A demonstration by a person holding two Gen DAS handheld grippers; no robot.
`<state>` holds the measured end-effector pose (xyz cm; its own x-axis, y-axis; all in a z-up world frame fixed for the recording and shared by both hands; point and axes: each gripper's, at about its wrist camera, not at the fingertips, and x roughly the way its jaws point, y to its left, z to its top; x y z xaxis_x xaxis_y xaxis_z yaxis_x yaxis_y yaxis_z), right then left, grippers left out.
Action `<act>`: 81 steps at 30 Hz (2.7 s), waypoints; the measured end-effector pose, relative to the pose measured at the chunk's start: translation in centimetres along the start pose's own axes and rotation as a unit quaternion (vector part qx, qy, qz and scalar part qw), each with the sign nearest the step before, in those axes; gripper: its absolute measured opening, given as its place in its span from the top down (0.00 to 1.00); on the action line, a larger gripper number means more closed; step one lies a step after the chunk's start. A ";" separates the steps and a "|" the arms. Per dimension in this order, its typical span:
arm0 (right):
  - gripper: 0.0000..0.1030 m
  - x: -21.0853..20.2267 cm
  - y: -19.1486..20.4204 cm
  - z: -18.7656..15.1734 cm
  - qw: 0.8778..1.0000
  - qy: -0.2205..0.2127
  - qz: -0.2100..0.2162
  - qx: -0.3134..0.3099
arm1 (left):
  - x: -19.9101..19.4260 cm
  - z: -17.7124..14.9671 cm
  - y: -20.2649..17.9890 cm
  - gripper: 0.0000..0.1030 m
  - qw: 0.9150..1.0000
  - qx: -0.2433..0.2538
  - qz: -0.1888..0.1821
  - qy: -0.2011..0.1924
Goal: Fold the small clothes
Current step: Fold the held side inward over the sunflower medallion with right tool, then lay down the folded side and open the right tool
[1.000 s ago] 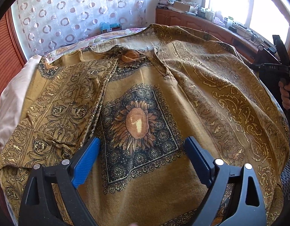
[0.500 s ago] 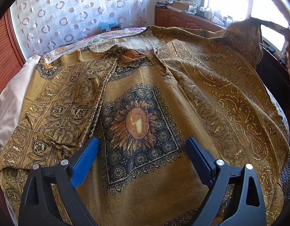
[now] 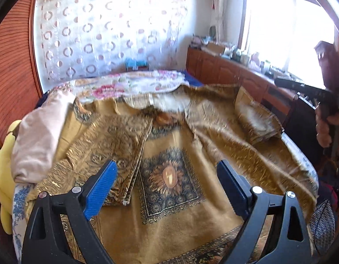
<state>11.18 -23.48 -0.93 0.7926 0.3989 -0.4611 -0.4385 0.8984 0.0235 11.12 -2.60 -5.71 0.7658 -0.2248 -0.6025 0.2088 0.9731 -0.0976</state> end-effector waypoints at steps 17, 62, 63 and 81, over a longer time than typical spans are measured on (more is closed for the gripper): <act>0.83 7.7 -3.2 -3.4 0.985 0.147 -0.053 0.077 | -0.8 -0.3 -1.7 0.09 1.000 0.017 -0.012 -0.009; 0.97 11.9 -6.9 -0.5 0.978 0.177 -0.034 0.108 | -0.3 -2.2 0.6 0.09 1.000 -0.018 -0.018 0.004; 0.97 11.6 -6.9 -0.4 0.979 0.175 -0.037 0.101 | -0.3 -2.2 0.6 0.09 1.000 -0.017 -0.018 0.004; 0.99 10.7 -0.1 7.8 0.995 0.096 -0.034 0.014 | -0.7 -2.7 1.3 0.09 0.999 -0.027 -0.017 0.006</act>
<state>23.01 -17.84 1.04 0.7232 0.2970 -0.6236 -0.3720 0.9282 0.0106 9.25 -1.07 -7.56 0.7514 -0.2584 -0.6072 0.2025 0.9660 -0.1605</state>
